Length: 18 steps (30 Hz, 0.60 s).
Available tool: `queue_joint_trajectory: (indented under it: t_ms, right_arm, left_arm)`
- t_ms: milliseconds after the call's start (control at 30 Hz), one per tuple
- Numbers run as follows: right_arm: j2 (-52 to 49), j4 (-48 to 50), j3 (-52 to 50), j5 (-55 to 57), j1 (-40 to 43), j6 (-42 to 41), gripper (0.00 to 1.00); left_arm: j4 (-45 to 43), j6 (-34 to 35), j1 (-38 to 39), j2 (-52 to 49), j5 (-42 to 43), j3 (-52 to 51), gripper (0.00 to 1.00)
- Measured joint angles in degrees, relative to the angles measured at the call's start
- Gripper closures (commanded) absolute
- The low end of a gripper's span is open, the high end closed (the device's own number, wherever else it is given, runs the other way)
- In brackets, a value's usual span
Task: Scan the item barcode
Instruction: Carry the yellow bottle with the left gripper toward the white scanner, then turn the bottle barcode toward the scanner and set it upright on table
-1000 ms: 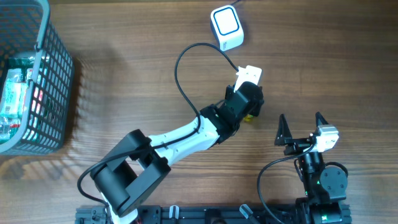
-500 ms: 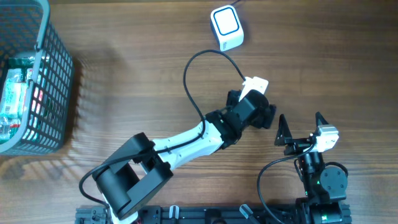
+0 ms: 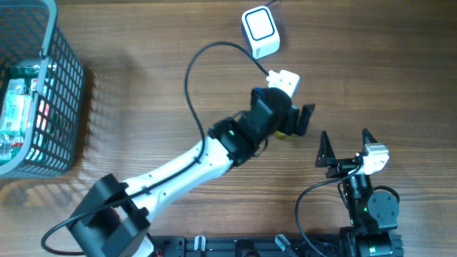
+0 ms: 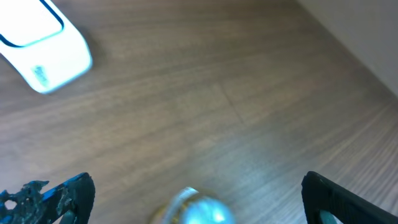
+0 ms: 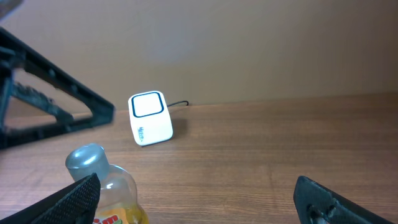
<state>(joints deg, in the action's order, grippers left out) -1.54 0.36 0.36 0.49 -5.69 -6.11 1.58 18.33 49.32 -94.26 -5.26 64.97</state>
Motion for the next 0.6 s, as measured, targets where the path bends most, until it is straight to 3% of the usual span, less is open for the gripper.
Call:
queue_joint_trajectory:
  t_ms: [167,333,467,600]
  right_arm:
    - [0.00,0.00,0.00,0.00,0.00,0.00,0.00]
    - [0.00,0.02,0.00,0.00,0.00,0.00,0.00]
    - [0.00,0.02,0.00,0.00,0.00,0.00,0.00]
    - [0.00,0.00,0.00,0.00,0.00,0.00,0.00]
  left_arm:
    - [5.64,-8.37,-8.31,5.18,12.35,0.02,0.00]
    - [19.63,-25.33,-16.15,7.69,26.49,0.15,0.00]
    - [26.38,-37.90,-17.14,6.64,30.67,0.09,0.00]
    - [26.69,-43.08,-16.98,2.58,31.91,0.09,0.00]
